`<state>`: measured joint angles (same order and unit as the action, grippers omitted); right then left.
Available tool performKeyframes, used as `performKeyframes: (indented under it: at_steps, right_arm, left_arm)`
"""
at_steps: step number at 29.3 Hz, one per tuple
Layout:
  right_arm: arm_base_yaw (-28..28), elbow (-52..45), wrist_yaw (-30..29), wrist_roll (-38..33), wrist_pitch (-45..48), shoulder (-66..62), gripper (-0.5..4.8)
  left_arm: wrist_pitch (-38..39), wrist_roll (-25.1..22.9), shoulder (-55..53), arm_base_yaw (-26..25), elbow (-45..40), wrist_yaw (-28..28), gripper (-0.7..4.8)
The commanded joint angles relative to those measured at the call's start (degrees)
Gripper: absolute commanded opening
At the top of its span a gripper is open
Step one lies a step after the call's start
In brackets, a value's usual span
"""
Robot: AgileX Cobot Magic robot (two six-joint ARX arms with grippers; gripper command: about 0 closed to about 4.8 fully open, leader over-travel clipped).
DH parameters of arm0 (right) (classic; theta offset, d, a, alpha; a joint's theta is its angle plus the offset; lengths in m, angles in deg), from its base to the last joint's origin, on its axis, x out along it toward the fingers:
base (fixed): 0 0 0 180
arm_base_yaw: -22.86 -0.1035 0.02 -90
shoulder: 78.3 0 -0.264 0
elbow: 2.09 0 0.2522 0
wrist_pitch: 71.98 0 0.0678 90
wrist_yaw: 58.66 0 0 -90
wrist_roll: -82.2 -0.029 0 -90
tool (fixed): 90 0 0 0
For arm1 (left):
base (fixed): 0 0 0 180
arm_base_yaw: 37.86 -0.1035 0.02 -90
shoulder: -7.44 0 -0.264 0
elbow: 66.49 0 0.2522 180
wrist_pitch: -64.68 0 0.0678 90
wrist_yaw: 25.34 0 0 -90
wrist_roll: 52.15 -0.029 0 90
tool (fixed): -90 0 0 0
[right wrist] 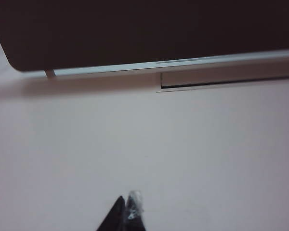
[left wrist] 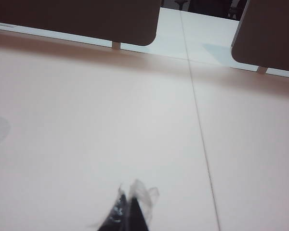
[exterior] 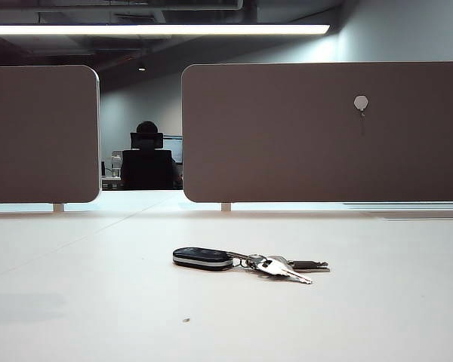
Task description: Hang the bunch of keys on the hook.
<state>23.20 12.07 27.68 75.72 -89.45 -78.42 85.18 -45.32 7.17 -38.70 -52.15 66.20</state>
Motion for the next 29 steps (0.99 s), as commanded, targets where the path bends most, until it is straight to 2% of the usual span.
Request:
performKeyframes:
  at_steps: [1, 7, 13, 14, 15, 16, 17, 18, 19, 21, 23, 26, 29]
  right_arm:
    - [0.0, -0.1, 0.0, -5.1, 0.8, 0.0, -0.01]
    - [0.0, -0.1, 2.5, -0.2, 2.3, 0.0, -0.01]
    - [-0.1, 0.0, 2.0, 0.1, 2.7, 0.0, -0.01]
    - [-0.1, 0.3, 2.0, 0.2, 2.7, 0.0, -0.01]
    - [-0.1, 1.7, 1.5, 0.2, 2.7, 0.0, 0.05]
    - [-0.1, 2.6, 0.7, 0.2, 2.6, 0.0, 0.39]
    - [-0.1, 4.1, 0.0, 0.2, 2.4, 0.0, 1.23]
    - [-0.1, 5.5, -0.6, 0.4, 2.1, 0.0, 2.03]
    - [-0.2, 7.4, -1.4, 0.6, 1.4, -0.2, 2.84]
    - [-0.2, 11.0, -2.6, 0.7, -1.1, -0.9, 3.95]
    - [-0.2, 14.6, -5.9, 2.1, -3.7, -2.3, 4.31]
    - [-0.2, 18.6, -11.4, 5.0, -4.7, -5.7, 4.31]
    - [-0.2, 21.8, -16.5, 5.5, -4.7, -10.2, 4.31]
  left_arm:
    - [-0.9, -0.4, 0.0, 0.1, 0.0, -0.3, -0.05]
    - [-0.9, -0.4, 0.0, 0.1, 0.0, -0.3, -0.05]
    - [-1.3, -0.3, 0.0, 0.1, 0.0, -0.8, -0.02]
    - [-1.8, -0.1, 0.0, 0.1, 0.2, -1.6, 0.30]
    - [-2.2, 1.6, 0.0, 0.1, 1.4, -2.5, 1.78]
    - [-2.1, 2.0, 0.0, 0.1, 2.5, -3.5, 2.72]
    - [-2.0, 2.2, 0.0, 0.1, 4.0, -4.7, 3.64]
    - [-1.8, 2.2, 0.0, 0.1, 5.3, -5.8, 4.17]
    - [-1.7, 2.2, 0.0, 0.1, 6.7, -7.3, 4.57]
    - [-1.6, 2.3, 0.0, 0.1, 9.8, -10.1, 4.70]
    - [-1.6, 4.5, 0.0, 0.1, 12.5, -12.2, 4.70]
    - [-1.6, 7.4, -0.5, 0.1, 15.4, -16.2, 4.70]
    - [-1.3, 7.8, -2.3, 0.1, 17.7, -20.9, 4.71]
